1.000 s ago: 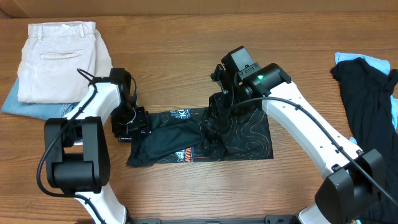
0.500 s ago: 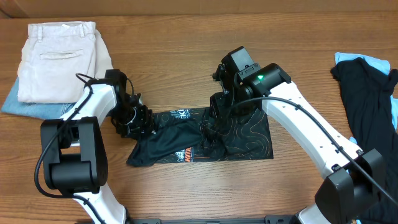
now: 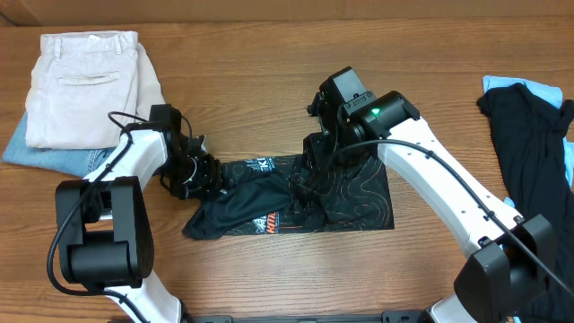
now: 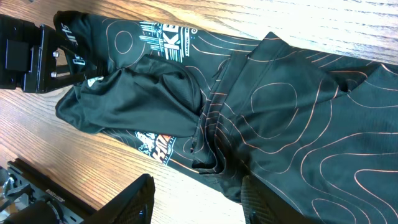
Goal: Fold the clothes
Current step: 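Fold the left end rightward over the bundle with the left gripper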
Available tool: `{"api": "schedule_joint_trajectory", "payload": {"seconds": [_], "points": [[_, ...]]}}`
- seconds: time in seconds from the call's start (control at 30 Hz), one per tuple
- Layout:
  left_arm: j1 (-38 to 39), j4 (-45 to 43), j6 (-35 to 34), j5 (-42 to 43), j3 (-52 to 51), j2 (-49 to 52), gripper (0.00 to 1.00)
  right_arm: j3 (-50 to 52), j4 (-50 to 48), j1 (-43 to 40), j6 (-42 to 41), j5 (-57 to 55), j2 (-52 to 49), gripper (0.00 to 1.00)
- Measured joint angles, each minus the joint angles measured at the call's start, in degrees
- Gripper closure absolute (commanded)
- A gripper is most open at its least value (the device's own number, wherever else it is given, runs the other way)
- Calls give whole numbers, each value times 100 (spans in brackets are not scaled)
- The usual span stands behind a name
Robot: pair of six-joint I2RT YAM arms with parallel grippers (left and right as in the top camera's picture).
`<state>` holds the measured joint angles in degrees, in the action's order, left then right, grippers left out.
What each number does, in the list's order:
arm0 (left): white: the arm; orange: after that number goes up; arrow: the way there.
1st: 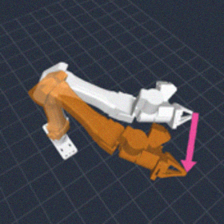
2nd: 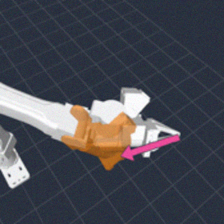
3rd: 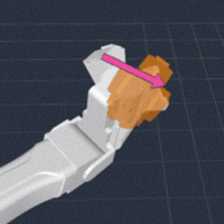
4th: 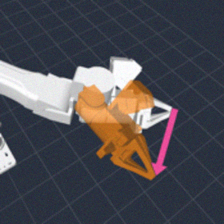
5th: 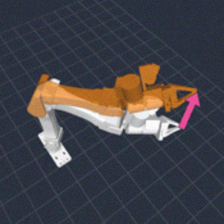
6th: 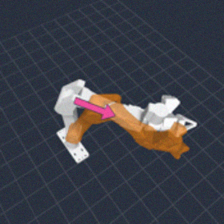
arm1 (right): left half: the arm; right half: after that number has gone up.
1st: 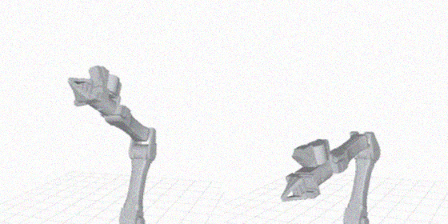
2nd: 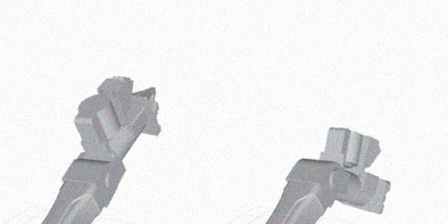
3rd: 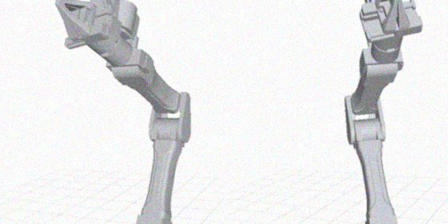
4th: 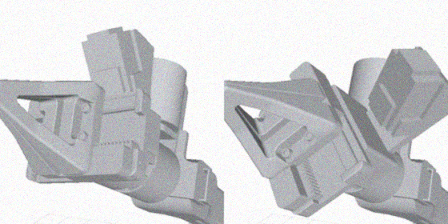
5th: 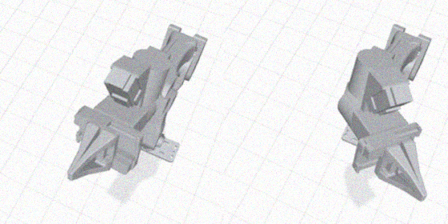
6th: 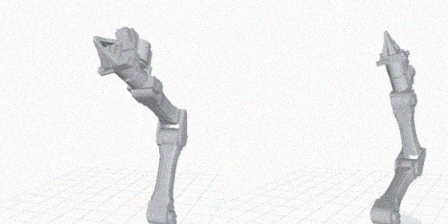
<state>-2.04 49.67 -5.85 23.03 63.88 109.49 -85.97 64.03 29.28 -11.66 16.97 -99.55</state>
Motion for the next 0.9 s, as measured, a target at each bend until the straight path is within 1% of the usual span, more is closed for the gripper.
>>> {"api": "schedule_joint_trajectory", "payload": {"seconds": [0.1, 0.17, 0.2, 0.3, 0.33, 0.37, 0.53, 0.67, 0.8, 0.9], "points": [[0, -90, 2, 114, -50, -7, 44, 0, -2, 0, -13, -4, 0, 51], [2, -238, 4, 306, -111, -17, 47, 0, -2, 0, -13, -7, 0, 51], [2, -337, 7, 435, -153, -22, 52, 0, 0, 0, -11, -4, 0, 51], [7, -577, 46, 702, -264, -7, 74, 0, 2, 0, -20, -7, 0, 51], [7, -636, 68, 748, -286, 17, 87, 0, 0, 0, -26, -7, 0, 51], [7, -682, 74, 846, -315, 59, 95, 0, 4, 0, -31, -11, 0, 51], [-11, -743, 125, 1110, -348, 160, 96, 0, 22, 2, -186, -289, 0, 50], [-203, -619, 136, 1294, -275, 232, 96, 0, 229, -46, -409, -717, 0, 50], [-715, -245, 136, 1239, -127, 299, 96, 0, 439, -334, -533, -979, 0, 48], [-1248, 4, 133, 905, 131, 321, 96, 0, 551, -691, -573, -1082, 0, 48]]}}
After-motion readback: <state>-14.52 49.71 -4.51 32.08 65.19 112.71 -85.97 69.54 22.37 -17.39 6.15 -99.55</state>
